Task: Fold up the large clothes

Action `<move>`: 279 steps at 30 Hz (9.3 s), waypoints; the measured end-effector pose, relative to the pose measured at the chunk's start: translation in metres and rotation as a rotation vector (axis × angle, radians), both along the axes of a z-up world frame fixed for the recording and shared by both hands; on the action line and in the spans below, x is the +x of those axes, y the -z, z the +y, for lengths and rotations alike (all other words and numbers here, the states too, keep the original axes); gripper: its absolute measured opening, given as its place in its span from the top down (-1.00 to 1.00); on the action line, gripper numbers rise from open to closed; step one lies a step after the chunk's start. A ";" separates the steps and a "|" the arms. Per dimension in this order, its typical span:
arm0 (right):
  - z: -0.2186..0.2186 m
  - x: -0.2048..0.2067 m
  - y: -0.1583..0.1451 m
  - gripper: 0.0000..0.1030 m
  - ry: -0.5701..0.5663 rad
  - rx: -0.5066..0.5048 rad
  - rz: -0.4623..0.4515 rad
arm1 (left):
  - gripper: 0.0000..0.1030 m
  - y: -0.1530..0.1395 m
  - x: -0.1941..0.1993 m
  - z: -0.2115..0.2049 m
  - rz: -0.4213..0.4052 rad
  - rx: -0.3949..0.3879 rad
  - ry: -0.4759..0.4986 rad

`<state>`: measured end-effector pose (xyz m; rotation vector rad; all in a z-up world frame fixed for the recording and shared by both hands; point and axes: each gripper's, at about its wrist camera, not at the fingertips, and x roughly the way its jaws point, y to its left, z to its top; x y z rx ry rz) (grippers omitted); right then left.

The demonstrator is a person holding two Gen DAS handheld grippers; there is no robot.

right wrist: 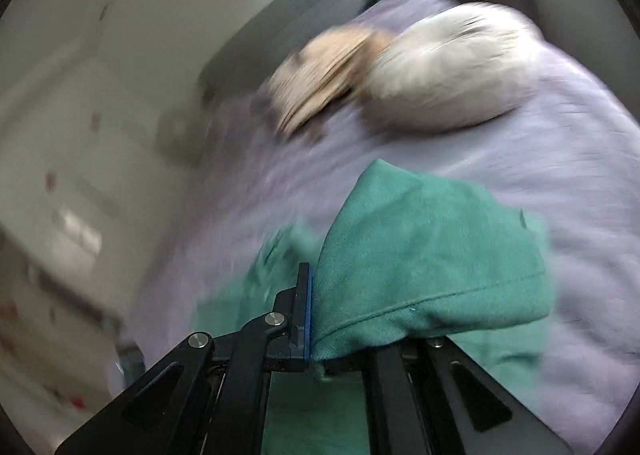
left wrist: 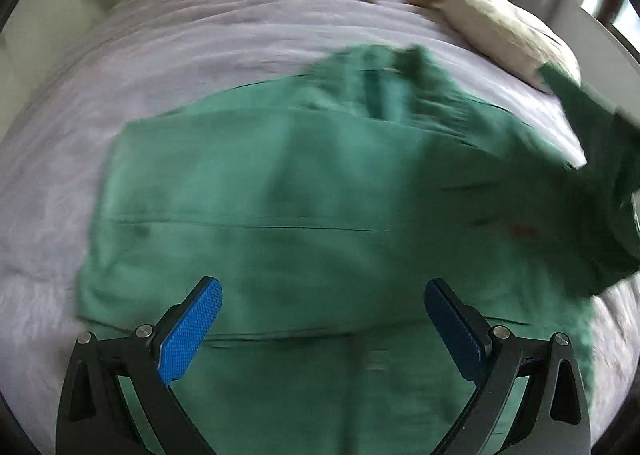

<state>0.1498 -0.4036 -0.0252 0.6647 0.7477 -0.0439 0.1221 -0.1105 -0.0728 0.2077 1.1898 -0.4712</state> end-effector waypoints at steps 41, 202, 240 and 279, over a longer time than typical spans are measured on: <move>0.138 0.050 0.099 -0.14 -0.122 0.063 0.342 | -0.98 0.025 0.064 0.082 0.174 -0.218 0.003; 0.115 -0.153 0.053 -1.00 0.016 0.243 0.474 | -0.98 -0.041 -0.150 0.144 0.162 0.197 -0.054; 0.120 -0.308 0.117 -1.00 0.264 0.506 0.509 | -0.98 0.050 -0.168 0.310 0.504 -0.030 -0.027; 0.121 -0.217 0.045 0.79 0.175 0.877 0.021 | 0.48 -0.071 -0.112 0.249 0.407 -0.431 -0.081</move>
